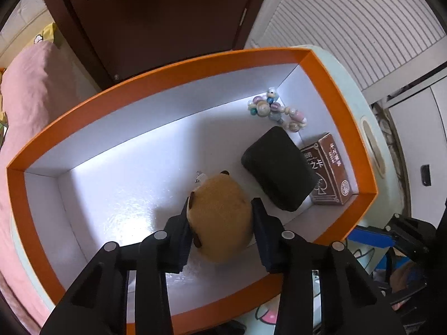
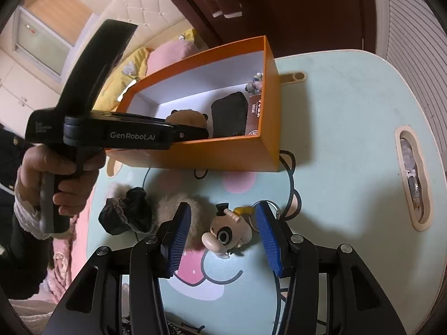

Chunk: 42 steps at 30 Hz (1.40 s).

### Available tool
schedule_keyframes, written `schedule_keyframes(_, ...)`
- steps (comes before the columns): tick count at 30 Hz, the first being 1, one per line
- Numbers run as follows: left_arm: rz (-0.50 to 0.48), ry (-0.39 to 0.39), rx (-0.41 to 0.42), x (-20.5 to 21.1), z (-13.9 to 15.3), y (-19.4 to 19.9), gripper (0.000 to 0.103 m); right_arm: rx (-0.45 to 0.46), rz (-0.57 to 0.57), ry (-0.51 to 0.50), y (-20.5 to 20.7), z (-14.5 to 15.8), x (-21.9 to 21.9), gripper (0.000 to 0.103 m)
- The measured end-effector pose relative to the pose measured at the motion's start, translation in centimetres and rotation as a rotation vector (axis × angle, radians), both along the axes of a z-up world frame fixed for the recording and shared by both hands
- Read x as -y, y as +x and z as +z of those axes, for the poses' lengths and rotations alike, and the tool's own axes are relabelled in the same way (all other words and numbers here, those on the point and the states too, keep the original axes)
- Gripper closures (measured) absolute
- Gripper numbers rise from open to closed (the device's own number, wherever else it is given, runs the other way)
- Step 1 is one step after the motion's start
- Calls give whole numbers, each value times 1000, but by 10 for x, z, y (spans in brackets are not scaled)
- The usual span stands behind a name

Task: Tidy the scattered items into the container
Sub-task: 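Grasp the brown bear plush in the box with the left tool and lift it, then carry the bear plush out over the table with left tool while right grasps clear plastic bag in box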

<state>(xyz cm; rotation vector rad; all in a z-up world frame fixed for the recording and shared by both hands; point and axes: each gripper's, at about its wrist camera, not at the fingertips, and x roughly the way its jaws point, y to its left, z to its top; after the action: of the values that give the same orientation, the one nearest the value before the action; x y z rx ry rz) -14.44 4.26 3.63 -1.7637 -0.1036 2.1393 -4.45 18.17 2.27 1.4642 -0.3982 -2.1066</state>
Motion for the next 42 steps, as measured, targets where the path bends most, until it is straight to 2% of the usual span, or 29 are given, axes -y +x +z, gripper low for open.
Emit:
schedule_keyframes(2,16,16,-13,1,2,2,67,1,0,2,0,1,1,55)
schedule_keyframes(5,60,65,-84,9,16,9,67,-1,0,4,1,3,1,55)
schedule_keyframes(8,110,156,-169,24,42,21,67,-3,1,7,0,4,1,55)
schedule_keyframes(12,166,198,-282,46,79,47,67,-12,-3,15,0,6,1,55)
schedule_keyframes(15,225,234,-320,68,94,69,67,-18,-2,19,-1,9,1,55)
schedule_keyframes(18,287,257,-346,91,95,91,67,-22,2,22,-1,10,1,55)
schedule_keyframes(21,373,220,-360,130,83,110,67,-23,12,29,-1,12,4,55)
schedule_keyframes(26,529,133,-326,172,55,135,67,-35,41,41,1,16,17,55)
schedule_keyframes(28,586,75,-304,182,35,145,67,-40,50,44,0,18,22,55)
schedule_keyframes(30,613,54,-276,184,12,149,67,-48,57,48,-1,21,25,55)
schedule_keyframes(36,608,73,-230,170,-23,156,67,-86,72,48,-7,39,32,55)
schedule_keyframes(42,533,106,-267,140,-23,158,66,-127,79,56,-28,55,43,55)
